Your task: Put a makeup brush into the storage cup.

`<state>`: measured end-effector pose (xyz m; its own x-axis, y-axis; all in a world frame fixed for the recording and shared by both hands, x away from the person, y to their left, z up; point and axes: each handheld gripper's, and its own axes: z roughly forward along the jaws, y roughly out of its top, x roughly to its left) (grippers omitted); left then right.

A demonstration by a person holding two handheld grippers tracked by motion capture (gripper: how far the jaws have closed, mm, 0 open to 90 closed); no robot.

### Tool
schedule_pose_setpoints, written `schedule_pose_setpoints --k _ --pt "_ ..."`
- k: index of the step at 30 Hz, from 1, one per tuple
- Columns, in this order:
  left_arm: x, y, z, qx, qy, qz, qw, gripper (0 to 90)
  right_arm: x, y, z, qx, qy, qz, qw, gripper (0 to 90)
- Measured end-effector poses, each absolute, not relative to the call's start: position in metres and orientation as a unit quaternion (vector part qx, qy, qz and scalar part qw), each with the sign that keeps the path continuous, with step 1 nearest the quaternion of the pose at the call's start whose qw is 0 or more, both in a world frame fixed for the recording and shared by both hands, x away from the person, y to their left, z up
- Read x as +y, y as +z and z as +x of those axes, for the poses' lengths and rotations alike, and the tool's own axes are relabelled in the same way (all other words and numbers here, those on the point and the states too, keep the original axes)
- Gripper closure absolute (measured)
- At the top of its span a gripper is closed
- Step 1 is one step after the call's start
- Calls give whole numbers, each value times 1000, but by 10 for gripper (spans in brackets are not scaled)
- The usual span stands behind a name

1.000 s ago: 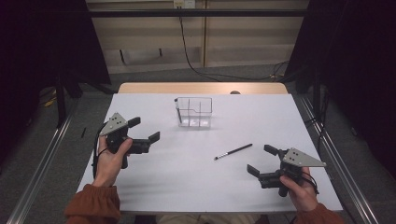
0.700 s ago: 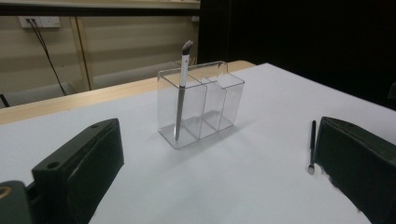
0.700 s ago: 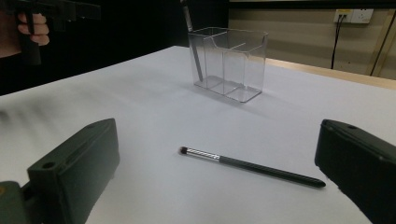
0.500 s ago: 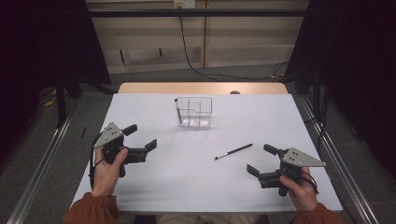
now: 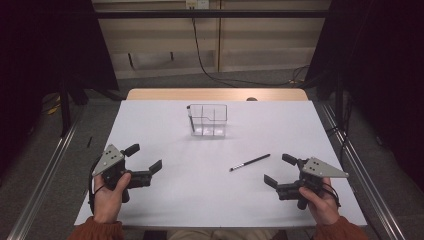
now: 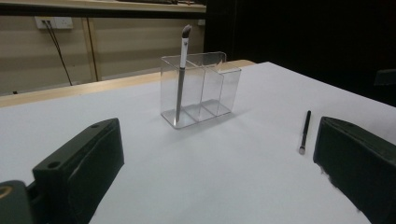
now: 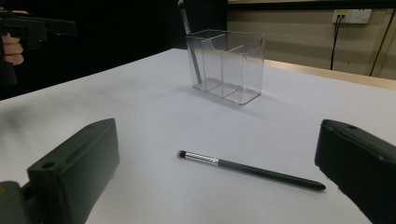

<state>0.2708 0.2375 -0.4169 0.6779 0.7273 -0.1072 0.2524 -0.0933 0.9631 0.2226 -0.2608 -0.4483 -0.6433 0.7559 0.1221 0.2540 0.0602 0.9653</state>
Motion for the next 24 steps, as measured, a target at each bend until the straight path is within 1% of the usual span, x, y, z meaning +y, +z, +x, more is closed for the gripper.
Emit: schedule_pose_setpoints --k 9,22,24 --pt "250 -432 257 357 199 713 570 23 -261 -447 220 695 584 360 216 0" --pt "260 -432 250 364 200 705 574 22 -261 -445 221 690 587 364 216 0" --pt "261 -433 249 362 195 705 578 42 -261 -445 223 690 584 367 218 0"
